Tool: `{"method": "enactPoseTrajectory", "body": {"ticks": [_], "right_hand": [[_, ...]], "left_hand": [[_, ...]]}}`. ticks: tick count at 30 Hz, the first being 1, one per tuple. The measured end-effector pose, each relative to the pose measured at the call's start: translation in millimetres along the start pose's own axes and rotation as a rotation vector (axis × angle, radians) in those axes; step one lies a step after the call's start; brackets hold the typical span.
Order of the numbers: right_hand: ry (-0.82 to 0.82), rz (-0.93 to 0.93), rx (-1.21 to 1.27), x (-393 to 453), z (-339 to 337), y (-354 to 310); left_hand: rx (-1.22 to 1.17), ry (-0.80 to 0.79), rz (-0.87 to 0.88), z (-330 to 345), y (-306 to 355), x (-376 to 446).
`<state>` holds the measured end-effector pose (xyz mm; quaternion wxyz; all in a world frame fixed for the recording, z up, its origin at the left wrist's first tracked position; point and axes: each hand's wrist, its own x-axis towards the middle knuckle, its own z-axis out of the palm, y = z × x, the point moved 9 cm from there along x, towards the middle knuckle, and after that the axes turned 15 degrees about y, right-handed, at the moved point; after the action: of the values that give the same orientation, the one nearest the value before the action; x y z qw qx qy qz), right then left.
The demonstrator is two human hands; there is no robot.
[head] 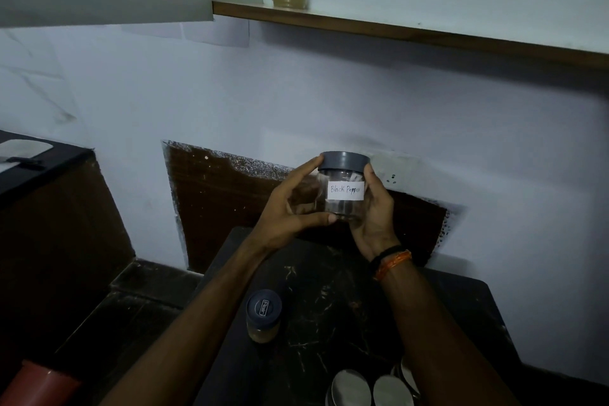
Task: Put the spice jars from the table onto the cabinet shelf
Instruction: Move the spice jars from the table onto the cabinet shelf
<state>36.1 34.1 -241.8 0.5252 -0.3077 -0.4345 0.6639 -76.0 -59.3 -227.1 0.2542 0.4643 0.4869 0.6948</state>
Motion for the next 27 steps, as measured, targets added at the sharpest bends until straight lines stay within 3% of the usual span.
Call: {"method": "enactPoseTrajectory", "body": {"ticks": [22, 27], "right_hand": [[-0.043, -0.277, 0.046, 34, 60, -140], [-0.003, -0.373, 0.066, 39, 79, -180]], "left_hand": [[-0.081, 0.003, 0.209, 16, 119, 99], [0.007, -0.014, 0.149, 22, 166, 145]]}}
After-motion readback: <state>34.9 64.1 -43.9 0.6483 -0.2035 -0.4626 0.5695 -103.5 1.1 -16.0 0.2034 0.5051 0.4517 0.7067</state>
